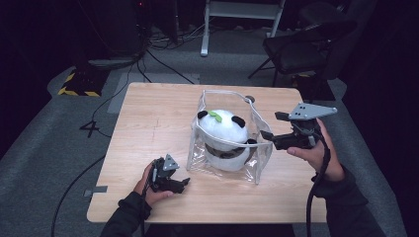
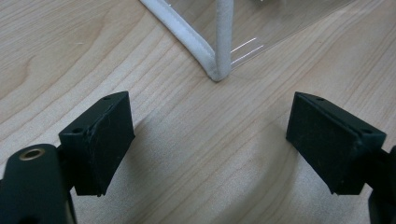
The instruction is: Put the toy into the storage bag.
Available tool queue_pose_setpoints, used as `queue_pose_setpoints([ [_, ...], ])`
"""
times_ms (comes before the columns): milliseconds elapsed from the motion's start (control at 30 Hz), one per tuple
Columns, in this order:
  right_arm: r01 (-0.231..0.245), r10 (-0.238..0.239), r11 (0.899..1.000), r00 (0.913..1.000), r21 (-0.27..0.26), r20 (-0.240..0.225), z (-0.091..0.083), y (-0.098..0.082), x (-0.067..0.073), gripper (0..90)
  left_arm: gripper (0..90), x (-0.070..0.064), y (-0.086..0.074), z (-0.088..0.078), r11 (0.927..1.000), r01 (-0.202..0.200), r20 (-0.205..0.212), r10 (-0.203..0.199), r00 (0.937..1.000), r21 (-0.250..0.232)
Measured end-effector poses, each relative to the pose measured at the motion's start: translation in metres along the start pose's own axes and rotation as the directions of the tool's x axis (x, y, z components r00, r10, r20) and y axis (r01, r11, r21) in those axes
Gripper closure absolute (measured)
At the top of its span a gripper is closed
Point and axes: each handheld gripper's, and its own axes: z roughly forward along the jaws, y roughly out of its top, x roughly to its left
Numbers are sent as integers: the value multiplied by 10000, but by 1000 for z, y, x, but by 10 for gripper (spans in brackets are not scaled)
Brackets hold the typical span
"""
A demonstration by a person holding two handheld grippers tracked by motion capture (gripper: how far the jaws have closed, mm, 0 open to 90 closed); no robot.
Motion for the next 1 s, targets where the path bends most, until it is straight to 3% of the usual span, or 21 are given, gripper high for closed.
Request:
queue_pose_setpoints([
  [1000, 113, -137, 9986, 9988, 525, 472, -16, -34, -7, 216, 151, 0, 0, 0, 10000, 4, 4, -4, 10000, -1],
])
